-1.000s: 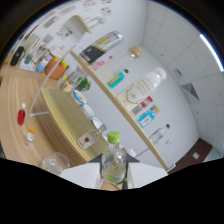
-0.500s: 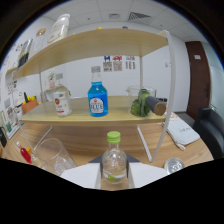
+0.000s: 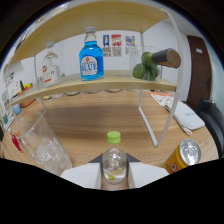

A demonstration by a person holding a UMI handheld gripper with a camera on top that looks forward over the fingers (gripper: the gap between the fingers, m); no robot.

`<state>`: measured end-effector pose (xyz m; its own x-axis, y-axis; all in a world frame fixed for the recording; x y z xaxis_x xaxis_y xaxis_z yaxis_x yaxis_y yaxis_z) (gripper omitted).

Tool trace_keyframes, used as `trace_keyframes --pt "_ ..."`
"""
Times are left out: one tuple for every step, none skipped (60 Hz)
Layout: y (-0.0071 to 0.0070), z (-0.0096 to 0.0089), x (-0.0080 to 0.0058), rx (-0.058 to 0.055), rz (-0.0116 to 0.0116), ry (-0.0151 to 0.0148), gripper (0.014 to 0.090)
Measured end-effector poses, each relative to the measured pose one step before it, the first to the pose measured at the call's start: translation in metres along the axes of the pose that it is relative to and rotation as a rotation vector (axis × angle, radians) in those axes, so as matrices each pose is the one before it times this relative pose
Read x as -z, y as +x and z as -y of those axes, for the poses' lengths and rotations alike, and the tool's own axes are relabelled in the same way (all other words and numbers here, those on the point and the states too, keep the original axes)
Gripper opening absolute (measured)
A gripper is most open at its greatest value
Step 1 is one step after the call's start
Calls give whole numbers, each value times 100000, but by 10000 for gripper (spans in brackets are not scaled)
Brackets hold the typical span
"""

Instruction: Make me a cup of Vodka Sunrise.

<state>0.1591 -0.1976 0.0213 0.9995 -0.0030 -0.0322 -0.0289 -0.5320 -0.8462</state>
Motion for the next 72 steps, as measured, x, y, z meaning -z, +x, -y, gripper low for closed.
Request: trace_keyframes --pt "-3 -22 22 370 -16 -26 362" --pt "-2 -61 47 564 -126 -172 363" --pt "23 -26 43 658 -246 -94 364" --pt "10 -24 13 660 -210 10 364" --pt "-2 -22 40 587 -134 28 364" --pt "-14 -54 50 574 -143 -87 364" --pt "-31 -26 42 442 -63 40 366" --pt "-10 -54 49 341 -94 -95 368" --pt "-5 -32 37 186 -110 -22 367" --pt "11 -49 50 22 -163 -84 369" --pt "10 -44 49 -64 -99 -100 371" --pt "3 -47 35 -136 -108 -64 371" --pt "5 -51 50 -184 -119 -60 371" --pt "11 -46 54 -237 -145 -120 373" --pt "8 -52 51 -261 -124 -118 371" --pt "26 -63 62 -303 -184 -168 373" --pt "-4 -125 110 -249 -171 -476 373" --pt "51 -141 40 -223 -229 -619 375" --pt "97 -210 43 -158 -438 -972 377" --pt "100 -200 45 -176 -467 -1000 386" --pt "71 -135 75 -251 -372 -701 399" --pt "56 -52 89 -383 -253 -328 410" --pt "72 -33 104 -421 -366 -234 422" --pt "81 -1 122 -439 -311 5 439" --pt "79 89 120 -289 -451 194 460" --pt "107 117 166 -210 -526 354 481" --pt "92 128 185 -109 -485 319 502" --pt "67 121 212 25 -403 200 539" --pt "27 106 309 152 -29 -74 578" --pt "-2 108 262 199 -121 22 622" --pt "0 152 305 283 -158 29 662" --pt "-27 204 334 346 -117 117 701" --pt "-29 237 357 373 -92 180 738" --pt "-35 263 413 392 -187 237 772" --pt "-35 312 411 437 -205 347 804" --pt "-51 306 455 533 -181 391 833" --pt "-61 351 434 436 -260 471 854" --pt "-29 312 483 540 -276 395 866" --pt "-103 337 493 476 -71 391 865" --pt "-145 306 500 491 93 560 859" --pt "-106 288 536 524 -85 320 859" --pt "-49 253 521 669 -424 111 859" --pt "-3 208 553 619 -662 -103 861" --pt "-124 231 527 426 -506 -254 861" --pt "-180 190 596 311 -220 -72 862" --pt "-274 186 588 301 214 95 863" --pt "-279 164 572 284 259 124 863" --pt "-249 125 575 236 52 97 859" --pt "-195 80 594 129 -169 -59 857" --pt "-201 73 552 -66 -258 -12 858" --pt "-258 94 552 -136 -105 127 858" --pt "-294 43 496 -195 56 185 859" --pt "-297 4 575 -216 49 -62 860" --pt "-346 -7 390 -333 229 -266 859" --pt "-336 -1 614 -269 142 -259 858" --pt "-377 1 459 -329 408 -36 860" --pt "-384 -2 435 -355 393 -35 860" --pt "-355 -49 411 -405 271 -136 860" --pt "-332 -85 383 -374 192 -279 859" --pt "-331 -62 346 -315 209 -209 859" --pt "-353 -60 322 -152 291 -163 859" --pt "-303 -56 305 -77 225 -145 859" --pt "-249 -55 261 -109 -11 -138 860" --pt "-213 -39 246 -184 -206 -95 856" --pt "-197 -81 269 -257 -226 77 856" --pt "-216 12 209 -125 -161 85 855" --pt "-212 -14 190 -54 -73 -14 854" --pt "-274 -28 116 -124 -39 -100 857" --pt "-226 -6 151 -81 6 -168 856" --pt "-219 -10 138 6 59 -53 858" --pt "-204 8 133 143 -31 60 857" --pt "-163 16 111 181 -99 75 857"
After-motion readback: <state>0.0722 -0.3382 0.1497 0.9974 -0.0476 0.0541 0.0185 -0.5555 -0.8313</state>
